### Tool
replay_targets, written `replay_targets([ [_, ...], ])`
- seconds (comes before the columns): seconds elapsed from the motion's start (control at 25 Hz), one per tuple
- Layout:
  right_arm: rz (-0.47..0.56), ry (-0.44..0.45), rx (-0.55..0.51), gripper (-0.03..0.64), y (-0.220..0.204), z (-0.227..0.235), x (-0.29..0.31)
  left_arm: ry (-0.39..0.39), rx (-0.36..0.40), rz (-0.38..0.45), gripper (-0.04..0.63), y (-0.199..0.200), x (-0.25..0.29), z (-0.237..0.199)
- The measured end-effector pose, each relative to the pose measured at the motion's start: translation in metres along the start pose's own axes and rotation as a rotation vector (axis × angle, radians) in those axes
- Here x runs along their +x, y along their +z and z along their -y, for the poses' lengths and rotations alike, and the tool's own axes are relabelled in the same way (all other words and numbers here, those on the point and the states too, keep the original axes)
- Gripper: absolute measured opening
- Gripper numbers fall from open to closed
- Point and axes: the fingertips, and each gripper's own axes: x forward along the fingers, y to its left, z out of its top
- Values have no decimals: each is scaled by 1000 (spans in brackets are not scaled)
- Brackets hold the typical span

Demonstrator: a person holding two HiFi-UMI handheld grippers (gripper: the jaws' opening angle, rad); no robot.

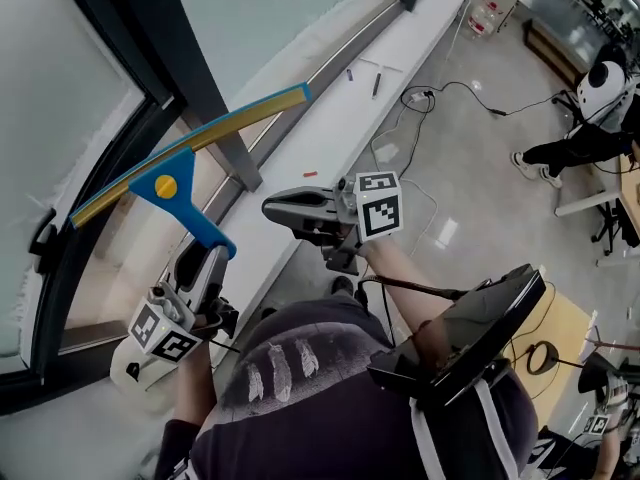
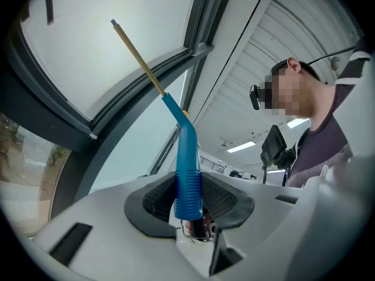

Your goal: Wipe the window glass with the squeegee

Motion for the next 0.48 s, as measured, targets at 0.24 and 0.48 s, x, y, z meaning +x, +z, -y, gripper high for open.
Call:
replay_targets([
  [0.24,34,-13,46,3,30,27,-72,-15,-74,-23,137,-39,78,8],
  [0.48,62,-53,103,3,65,58,-131,4,-138,-40,137,-67,145,1],
])
